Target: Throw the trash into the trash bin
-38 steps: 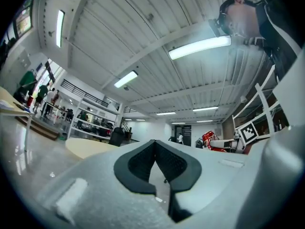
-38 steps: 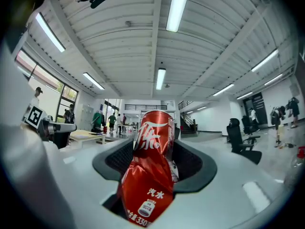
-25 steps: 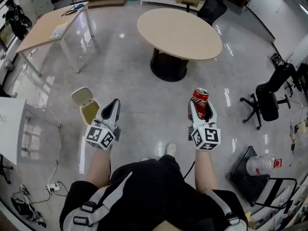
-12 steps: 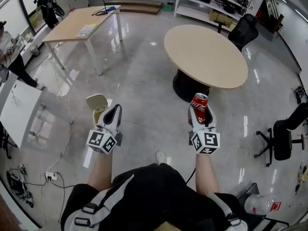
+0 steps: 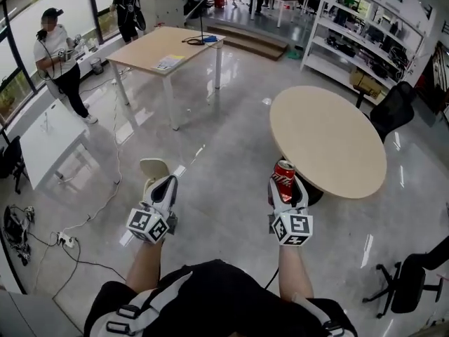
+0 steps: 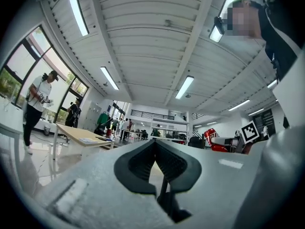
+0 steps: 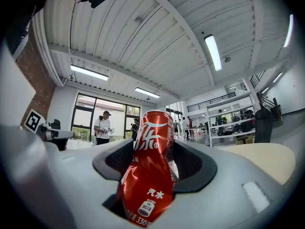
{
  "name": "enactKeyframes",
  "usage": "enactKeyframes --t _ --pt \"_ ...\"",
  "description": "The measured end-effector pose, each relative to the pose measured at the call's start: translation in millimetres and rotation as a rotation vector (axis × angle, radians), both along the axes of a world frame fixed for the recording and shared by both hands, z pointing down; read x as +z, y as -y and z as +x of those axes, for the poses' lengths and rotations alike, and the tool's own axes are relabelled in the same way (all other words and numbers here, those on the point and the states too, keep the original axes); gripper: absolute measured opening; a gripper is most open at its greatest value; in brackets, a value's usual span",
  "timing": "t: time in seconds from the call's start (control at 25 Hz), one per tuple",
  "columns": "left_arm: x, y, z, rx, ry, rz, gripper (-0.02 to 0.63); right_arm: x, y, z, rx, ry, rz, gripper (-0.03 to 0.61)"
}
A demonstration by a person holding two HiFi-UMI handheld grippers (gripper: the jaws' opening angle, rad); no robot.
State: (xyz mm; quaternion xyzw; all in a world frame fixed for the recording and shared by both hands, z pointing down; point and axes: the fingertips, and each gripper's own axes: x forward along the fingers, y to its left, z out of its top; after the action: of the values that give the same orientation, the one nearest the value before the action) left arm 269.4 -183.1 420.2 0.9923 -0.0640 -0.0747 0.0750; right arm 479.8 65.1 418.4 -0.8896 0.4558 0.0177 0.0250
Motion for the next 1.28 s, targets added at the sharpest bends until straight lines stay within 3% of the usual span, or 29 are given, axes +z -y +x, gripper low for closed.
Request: enactKeyframes --t 0.36,0.6,0.92,1.28 --pt "25 25 -25 -0.161 0.031 -0.037 0.000 27 73 13 -0.185 0.040 -0.023 0.268" --pt "23 82 -51 -0.248 0.026 -0.016 0.000 21 155 2 -0.282 0.029 -0.016 0.268" --pt "19 190 -100 -0.378 -0.005 0.016 0.000 6 293 -34 -0.425 -0.008 -0.039 0.268" --pt "35 281 -155 -0.487 0.002 -0.034 0.000 17 421 -96 -0.574 0.007 -0.056 0.267"
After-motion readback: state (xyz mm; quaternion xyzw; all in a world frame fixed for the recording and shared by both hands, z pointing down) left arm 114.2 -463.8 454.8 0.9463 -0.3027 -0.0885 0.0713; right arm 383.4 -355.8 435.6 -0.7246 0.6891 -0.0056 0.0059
